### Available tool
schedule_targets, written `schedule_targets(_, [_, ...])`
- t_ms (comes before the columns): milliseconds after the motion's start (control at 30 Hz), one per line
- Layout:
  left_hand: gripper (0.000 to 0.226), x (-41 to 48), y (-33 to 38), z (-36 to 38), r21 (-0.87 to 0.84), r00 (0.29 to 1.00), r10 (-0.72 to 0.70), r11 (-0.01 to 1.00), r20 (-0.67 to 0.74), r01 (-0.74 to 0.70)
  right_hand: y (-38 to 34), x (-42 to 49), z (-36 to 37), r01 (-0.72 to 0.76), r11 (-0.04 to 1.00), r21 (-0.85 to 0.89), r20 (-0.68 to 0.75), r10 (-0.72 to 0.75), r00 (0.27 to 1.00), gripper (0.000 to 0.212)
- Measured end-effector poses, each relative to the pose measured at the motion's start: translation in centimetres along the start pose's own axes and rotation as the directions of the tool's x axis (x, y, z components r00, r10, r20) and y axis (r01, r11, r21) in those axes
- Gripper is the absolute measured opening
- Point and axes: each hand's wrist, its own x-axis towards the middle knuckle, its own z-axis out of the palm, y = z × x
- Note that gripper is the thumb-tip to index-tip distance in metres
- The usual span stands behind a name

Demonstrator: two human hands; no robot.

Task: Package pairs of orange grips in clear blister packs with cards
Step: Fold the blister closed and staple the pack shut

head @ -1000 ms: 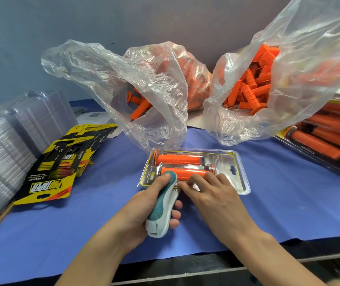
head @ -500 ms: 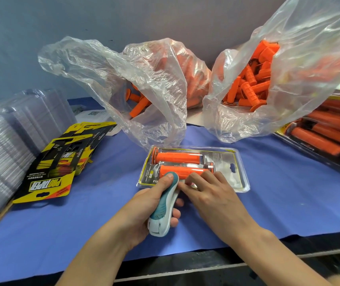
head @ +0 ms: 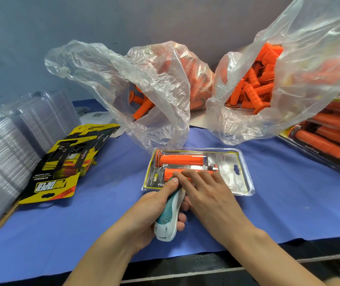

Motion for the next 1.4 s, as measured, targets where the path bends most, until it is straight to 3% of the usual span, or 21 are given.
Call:
schedule_targets(167, [0.047,-0.1,0.0,-0.1,0.009,1.0,-0.001,1.0,0.002,0.001,0.3,0.4,-0.1,0.044,0.987,0.152,-0.014,-0.042,0.999,0.044])
schedule_targets(367, [0.044,0.2,-0.1,-0.2,-0.015,1.0,-0.001,1.0,0.003,0.001,0.2,0.1,-0.2,0.041,0.96,0.276,0.027,-0.051,0.998,0.047])
schedule_targets(633, [0.052,-0.3,0.4,-0.5,0.003,0.999,-0.039,0.999,0.035,0.038,0.2,0.0,0.1,-0.012,0.987,0.16,-0.026,0.017,1.0,0.062])
schedule_targets(767, [0.065,-2.0,1.2,-3.9,0.236,0.993,-0.109,0.967,0.054,0.093,0.5,-0.2,0.3,-0.044,0.994,0.101,-0.049,0.049,0.998,0.053])
schedule_targets(867, [0.068,-3.2,1.8,-7.2,0.516,0.992,-0.035,0.852,-0.123,0.094,0.6,-0.4,0.4,-0.024,0.993,0.116,-0.066,0.032,0.997,0.04])
schedule_targets(933, [0.058,-3.3,1.9,-9.3,0.623,0.964,0.07,0.775,-0.258,0.111,0.6,-0.6,0.5,-0.012,0.989,0.146,-0.078,0.024,0.997,0.034])
schedule_targets(1033, [0.04,-2.6,1.8,-11.5,0.682,0.873,0.241,0.72,-0.423,0.131,0.6,-0.6,0.6,-0.014,0.991,0.135,-0.089,0.026,0.996,0.028])
schedule_targets(1100, [0.046,-2.0,1.4,-12.2,0.771,0.78,0.378,0.605,-0.498,0.199,0.4,-0.5,0.6,-0.02,0.993,0.114,-0.089,0.03,0.996,0.025])
schedule_targets(1200, [0.056,-1.4,1.0,-12.6,0.856,0.645,0.564,0.382,-0.515,0.349,0.3,-0.3,0.7,-0.023,0.995,0.095,-0.092,0.031,0.995,0.02])
schedule_targets(1333, [0.065,-1.0,1.0,-12.1,0.828,0.615,0.582,0.202,-0.532,0.524,0.3,-0.4,0.7,-0.021,0.996,0.089,-0.098,0.03,0.995,0.013])
schedule_targets(1400, [0.06,-0.8,1.1,-11.3,0.852,0.558,0.684,0.186,-0.47,0.489,0.3,-0.3,0.7,-0.02,0.998,0.067,-0.095,0.026,0.995,0.011])
